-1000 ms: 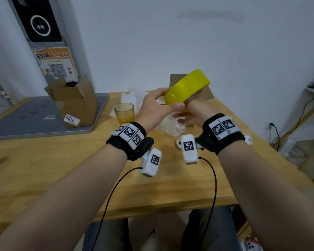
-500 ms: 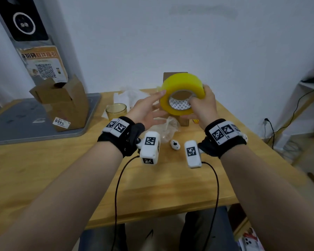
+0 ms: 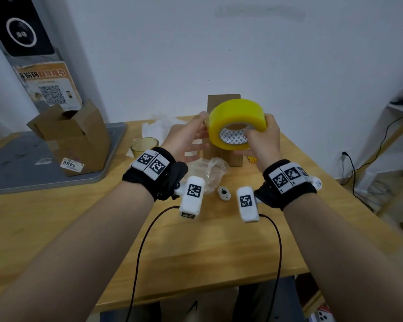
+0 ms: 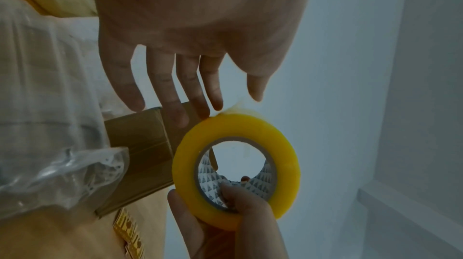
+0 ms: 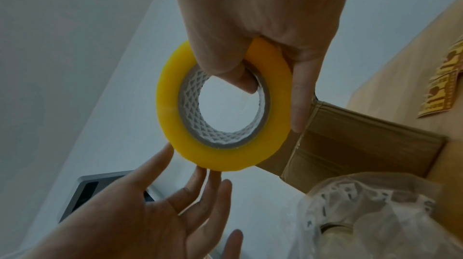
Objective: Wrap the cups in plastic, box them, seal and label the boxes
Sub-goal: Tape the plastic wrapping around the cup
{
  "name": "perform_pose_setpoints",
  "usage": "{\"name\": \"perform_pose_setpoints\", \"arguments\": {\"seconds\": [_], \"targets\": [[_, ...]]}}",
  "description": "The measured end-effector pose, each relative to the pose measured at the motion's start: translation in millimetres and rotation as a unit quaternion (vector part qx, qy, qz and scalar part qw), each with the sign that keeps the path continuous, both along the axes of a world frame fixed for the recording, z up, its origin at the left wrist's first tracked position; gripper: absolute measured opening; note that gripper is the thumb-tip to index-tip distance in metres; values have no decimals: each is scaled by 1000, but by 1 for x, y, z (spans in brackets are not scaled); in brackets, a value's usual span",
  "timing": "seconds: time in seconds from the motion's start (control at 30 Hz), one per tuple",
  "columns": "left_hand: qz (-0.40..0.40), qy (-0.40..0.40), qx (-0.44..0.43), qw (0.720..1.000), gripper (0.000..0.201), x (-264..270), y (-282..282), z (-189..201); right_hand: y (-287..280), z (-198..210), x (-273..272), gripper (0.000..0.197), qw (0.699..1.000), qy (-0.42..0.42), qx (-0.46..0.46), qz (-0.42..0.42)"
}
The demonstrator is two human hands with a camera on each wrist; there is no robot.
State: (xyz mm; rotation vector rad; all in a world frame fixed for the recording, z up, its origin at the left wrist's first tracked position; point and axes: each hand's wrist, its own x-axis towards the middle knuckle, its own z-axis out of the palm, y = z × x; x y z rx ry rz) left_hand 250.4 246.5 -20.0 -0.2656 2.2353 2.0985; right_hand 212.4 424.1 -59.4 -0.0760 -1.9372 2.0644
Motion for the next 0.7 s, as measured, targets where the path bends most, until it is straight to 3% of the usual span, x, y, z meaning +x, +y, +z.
{"name": "perform_pose_setpoints", "arguments": {"seconds": [0.2,0.4,0.53,0.6,0.7], "targets": [[39,51,-22,998,21,-8,5,0,2,-2,1,40,1000,-6,-12,1],[56,100,-144,983,16,-12,6,5,6,-6,11,40,1000,-12,14,13],[44,103,-176,978,15,-9,9,13,14,-2,19,41,998,-5,55,-5],[72,130,-183,972,17,-6,0,27,24,-1,23,43,984,24,170,-41],[48,136,-196,970,14,0,-19,52,41,-10,30,54,910,17,403,-94]]}}
